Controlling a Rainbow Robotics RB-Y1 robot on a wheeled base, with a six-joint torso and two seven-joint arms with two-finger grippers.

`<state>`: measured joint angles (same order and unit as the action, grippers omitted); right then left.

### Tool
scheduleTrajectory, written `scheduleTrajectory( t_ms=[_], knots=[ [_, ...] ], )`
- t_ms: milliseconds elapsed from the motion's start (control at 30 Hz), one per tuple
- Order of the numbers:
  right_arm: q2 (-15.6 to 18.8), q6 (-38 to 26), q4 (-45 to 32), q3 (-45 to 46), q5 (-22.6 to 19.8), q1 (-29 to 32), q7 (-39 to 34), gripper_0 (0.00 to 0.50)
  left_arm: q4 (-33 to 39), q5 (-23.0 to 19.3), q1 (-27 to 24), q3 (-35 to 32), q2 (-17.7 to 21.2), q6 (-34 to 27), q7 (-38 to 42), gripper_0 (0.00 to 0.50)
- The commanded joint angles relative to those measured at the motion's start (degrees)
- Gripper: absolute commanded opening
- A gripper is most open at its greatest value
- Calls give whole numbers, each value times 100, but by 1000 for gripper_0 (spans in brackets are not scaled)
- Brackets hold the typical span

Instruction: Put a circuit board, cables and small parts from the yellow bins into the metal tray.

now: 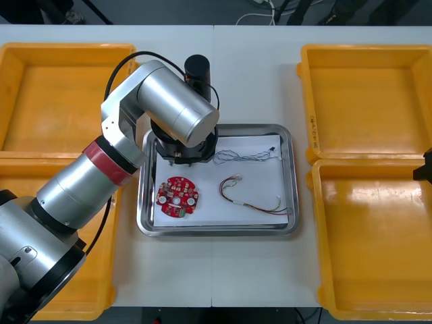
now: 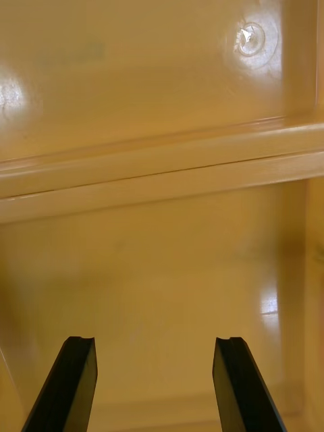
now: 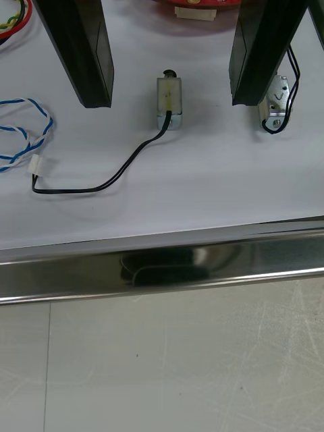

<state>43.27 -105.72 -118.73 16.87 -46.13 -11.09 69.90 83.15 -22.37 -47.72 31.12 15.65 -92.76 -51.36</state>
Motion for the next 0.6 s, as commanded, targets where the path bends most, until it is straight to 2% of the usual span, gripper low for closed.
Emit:
scheduleTrajectory(
  t_ms=[33,167,400,600],
  knots=[
    [68,113,-28,159,7,28,173,500,79,13,-168,25,-133,65,30,500],
    [68,122,-37,159,-10,28,270,500,158,-4,-177,-98,-133,4,-6,500],
    [68,166,-37,159,-28,28,507,500,703,-118,-185,-546,-80,-620,-164,500],
    [59,236,-28,150,77,28,709,500,1362,-470,-185,-1117,105,-1288,-357,500]
  ],
)
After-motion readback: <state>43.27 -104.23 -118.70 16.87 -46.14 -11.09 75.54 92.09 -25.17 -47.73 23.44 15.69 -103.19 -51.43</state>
